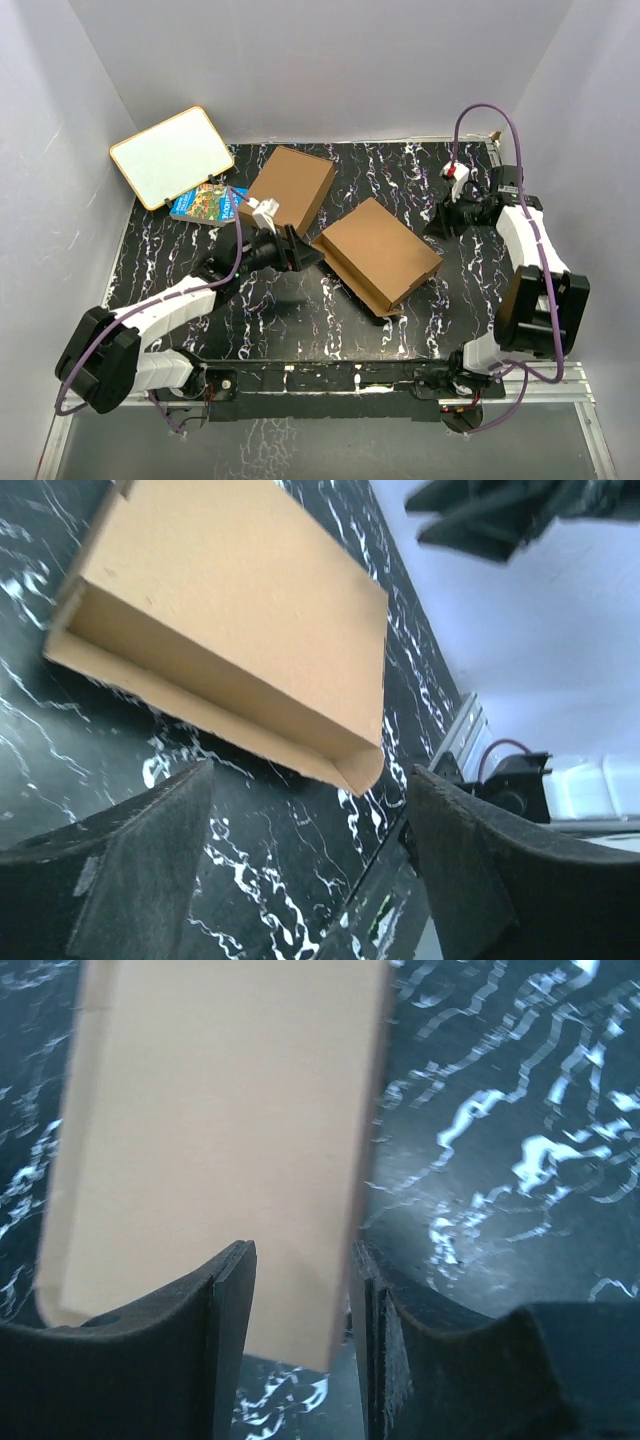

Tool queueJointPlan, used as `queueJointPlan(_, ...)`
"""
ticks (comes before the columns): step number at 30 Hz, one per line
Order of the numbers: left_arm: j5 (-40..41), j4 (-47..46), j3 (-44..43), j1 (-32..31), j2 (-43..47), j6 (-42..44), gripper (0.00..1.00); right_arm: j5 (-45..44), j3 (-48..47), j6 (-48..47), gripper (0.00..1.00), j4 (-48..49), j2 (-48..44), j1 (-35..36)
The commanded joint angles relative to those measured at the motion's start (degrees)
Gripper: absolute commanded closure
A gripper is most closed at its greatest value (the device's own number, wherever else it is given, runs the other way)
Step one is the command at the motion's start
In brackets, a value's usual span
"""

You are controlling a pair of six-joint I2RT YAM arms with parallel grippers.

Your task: Fold the paper box

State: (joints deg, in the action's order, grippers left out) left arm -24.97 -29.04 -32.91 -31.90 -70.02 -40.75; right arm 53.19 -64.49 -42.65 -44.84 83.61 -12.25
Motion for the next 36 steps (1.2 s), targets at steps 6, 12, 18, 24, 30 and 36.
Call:
queueJointPlan(6,9.37,3.68,-4.11,-7.62,-6.37,-4.34,0.49,-14.98,-0.89,9.80,0.74,17.20,8.90,-0.93)
queueJointPlan(12,11.16,6.43,-10.91,-10.57,-13.94,-3.55,0.51,-17.19,0.85,5.97,0.88,13.06,10.43,-0.93)
queueJointPlan(18,11.17,8.40,-15.89,-11.07,-21.51,-2.53,0.51,-16.73,4.43,1.27,0.89,9.03,8.38,-0.93)
queueJointPlan(24,10.12,7.73,-19.77,-11.08,-27.05,-1.86,0.48,-15.68,7.78,-1.59,0.89,6.28,5.47,-0.96)
queueJointPlan(30,9.18,7.17,-22.65,-11.17,-30.94,-2.29,0.47,-14.17,9.46,-4.60,0.89,2.42,2.42,-0.89)
queueJointPlan(36,8.71,7.66,-25.07,-11.16,-32.94,-1.37,0.47,-10.29,11.38,-11.21,0.89,-5.29,-0.80,-0.84)
